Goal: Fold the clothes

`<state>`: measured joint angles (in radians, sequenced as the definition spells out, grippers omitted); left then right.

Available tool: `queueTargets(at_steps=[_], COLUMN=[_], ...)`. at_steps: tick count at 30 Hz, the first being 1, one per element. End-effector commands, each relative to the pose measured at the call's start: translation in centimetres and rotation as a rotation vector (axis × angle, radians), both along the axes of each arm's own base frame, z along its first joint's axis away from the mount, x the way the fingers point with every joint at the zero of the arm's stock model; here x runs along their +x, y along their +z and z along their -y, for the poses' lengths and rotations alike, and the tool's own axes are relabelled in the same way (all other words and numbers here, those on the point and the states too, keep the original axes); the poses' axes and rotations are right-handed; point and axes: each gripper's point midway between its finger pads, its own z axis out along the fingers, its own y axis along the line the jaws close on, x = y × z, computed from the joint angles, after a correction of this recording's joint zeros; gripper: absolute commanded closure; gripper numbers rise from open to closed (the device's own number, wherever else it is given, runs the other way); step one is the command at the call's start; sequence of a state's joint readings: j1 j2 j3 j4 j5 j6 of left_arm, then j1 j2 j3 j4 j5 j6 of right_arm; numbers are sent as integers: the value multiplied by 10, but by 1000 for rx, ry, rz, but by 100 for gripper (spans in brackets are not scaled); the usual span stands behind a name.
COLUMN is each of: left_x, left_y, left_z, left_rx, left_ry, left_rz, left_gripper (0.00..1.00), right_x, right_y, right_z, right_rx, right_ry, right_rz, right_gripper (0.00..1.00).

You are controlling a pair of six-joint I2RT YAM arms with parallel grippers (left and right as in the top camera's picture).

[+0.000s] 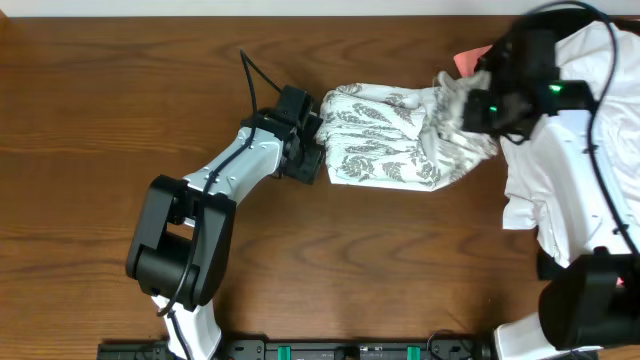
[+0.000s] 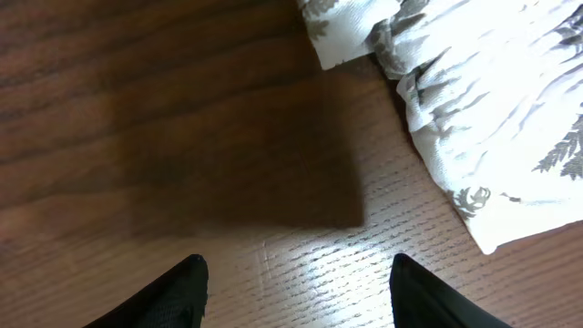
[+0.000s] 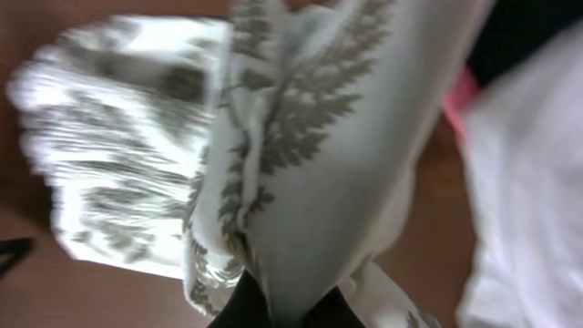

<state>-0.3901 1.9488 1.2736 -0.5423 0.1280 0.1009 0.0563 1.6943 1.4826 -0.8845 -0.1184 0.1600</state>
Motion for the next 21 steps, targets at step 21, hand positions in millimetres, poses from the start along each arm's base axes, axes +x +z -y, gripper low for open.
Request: queueTargets(at_steps=[21], left_x=[-8], left_y=[-8], left_z=[-4], left_rx=[13], left_ry=[9], left_rz=[-36], left_gripper=[36], right_x=[22], right_y=[-11], right_z=[-126], right_rx=[-1], right_ry=[221], right_rz=[106], right_gripper=[99])
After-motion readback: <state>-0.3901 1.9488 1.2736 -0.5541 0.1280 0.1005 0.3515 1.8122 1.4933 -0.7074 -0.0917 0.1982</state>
